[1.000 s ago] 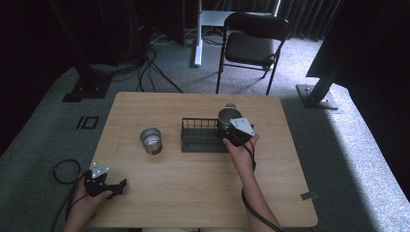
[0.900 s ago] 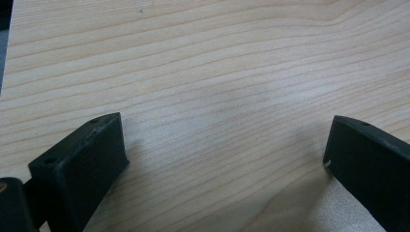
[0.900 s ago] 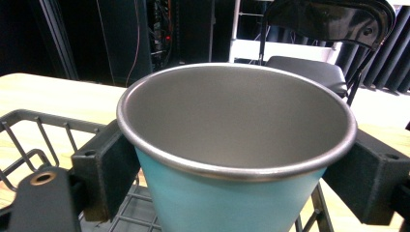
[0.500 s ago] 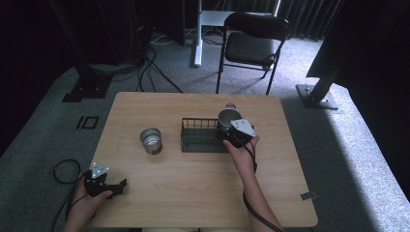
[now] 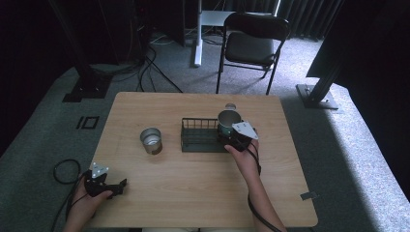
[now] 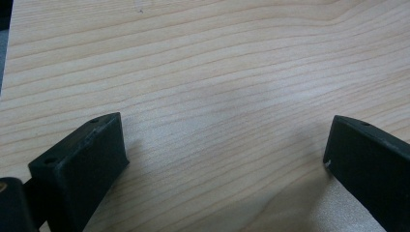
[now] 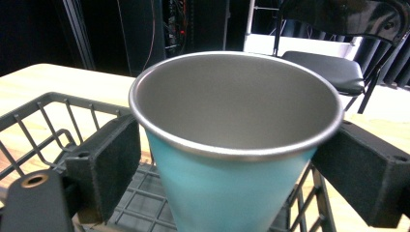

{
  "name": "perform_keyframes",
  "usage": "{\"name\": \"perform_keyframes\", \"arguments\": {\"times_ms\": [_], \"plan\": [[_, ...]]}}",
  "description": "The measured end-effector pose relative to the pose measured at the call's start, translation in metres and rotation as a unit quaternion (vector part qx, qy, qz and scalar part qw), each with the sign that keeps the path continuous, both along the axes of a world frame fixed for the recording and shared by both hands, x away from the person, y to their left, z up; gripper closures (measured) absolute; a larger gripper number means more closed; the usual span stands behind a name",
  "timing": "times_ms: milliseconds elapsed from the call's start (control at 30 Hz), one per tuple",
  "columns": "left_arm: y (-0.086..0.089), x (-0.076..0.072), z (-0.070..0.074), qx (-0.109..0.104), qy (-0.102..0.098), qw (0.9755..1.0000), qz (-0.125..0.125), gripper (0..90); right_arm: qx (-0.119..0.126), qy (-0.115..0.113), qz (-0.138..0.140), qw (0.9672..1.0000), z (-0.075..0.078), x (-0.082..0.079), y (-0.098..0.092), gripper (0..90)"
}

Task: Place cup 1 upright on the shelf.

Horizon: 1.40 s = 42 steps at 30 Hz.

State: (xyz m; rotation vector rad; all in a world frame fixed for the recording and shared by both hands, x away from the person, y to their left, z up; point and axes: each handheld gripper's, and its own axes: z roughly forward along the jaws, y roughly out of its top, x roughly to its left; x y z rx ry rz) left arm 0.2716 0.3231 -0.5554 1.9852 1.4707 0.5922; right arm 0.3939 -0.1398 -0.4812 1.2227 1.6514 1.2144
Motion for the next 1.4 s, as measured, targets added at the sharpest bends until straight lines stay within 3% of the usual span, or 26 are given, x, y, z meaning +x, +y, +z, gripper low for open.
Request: {"name": "perform_keyframes", "arguments": {"times_ms": [533,1033,1233,1400], "plan": [[0.000,0.000,0.000,0.000,0.000,1.0000,0.000,2.0,-0.013,-0.016,0.017,0.9996,0.000,-0.017,-0.010,10.5],[0.000,0.000,0.000,0.000,0.000,1.0000,0.000,2.0,-0.019,-0.017,0.023,0.9994,0.001,-0.029,-0.031,10.6],[0.000,0.000,0.000,0.000,0.000,1.0000,0.000,2.0,-0.004,-0.012,0.025,0.9996,-0.003,-0.034,-0.041,10.5],[0.000,0.000,0.000,0.000,0.000,1.0000,0.000,2.0,-0.012,-0.009,0.024,0.9996,-0.007,-0.037,-0.049,10.5]]}}
